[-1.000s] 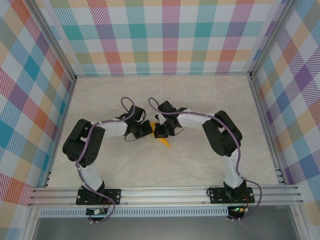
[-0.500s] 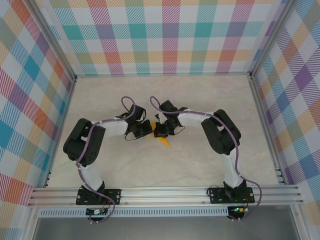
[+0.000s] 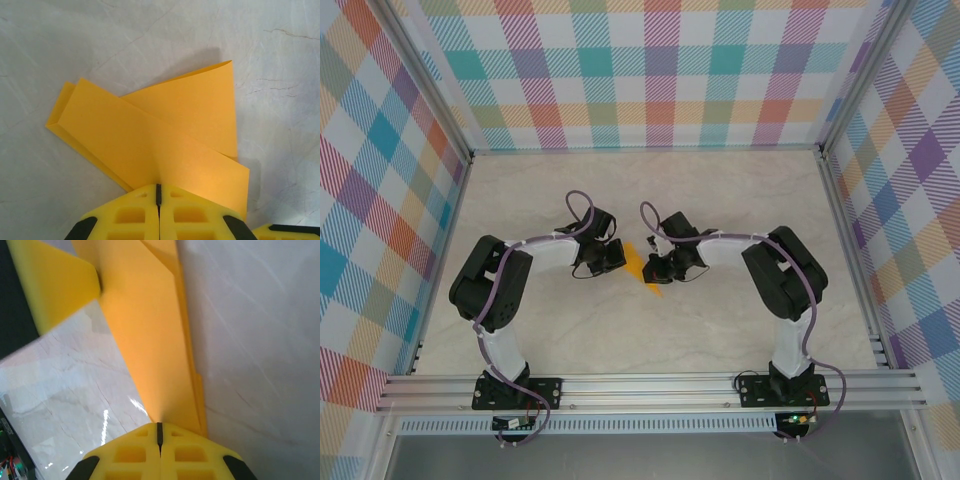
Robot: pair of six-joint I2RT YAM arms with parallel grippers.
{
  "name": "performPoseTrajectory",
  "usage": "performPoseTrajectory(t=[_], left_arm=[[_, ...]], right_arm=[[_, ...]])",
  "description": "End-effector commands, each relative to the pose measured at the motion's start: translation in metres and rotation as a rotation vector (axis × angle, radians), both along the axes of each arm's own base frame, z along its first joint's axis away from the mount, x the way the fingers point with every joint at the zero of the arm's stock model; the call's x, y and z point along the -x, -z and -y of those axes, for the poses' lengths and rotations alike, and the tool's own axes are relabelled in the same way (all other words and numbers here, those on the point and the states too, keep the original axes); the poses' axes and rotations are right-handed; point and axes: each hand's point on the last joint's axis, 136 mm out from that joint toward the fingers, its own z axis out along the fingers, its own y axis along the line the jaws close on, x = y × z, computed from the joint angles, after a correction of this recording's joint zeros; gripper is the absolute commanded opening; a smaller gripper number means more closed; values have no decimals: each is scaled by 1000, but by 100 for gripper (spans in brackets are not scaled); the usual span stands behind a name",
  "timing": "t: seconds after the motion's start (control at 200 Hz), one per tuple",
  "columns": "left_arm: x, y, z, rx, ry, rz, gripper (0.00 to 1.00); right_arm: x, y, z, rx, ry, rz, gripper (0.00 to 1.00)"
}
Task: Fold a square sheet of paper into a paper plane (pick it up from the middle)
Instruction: Fold the wing for the fifth time at the center of the table.
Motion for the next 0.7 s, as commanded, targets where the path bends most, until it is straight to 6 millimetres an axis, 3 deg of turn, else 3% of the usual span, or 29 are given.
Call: performPoseTrajectory(t=[0.0,0.23,0.365,0.545,0.695], left_arm=[[25,41,-43,-207,-54,-127,6],[24,41,-43,-208,-53,-126,6],[24,41,-41,-203,-50,-128,6],[24,42,-40,-197,-45,-129,6],[24,43,-38,-188,-43,-132,6]], right_arm=[[39,26,35,123,-14,-117,4],[63,26,50,146,-39,-155,4],[64,14,55,152,-30,-121,4],[39,-33,26,35,-51,0,5],[15,-43,-3,14,-89,26,5]])
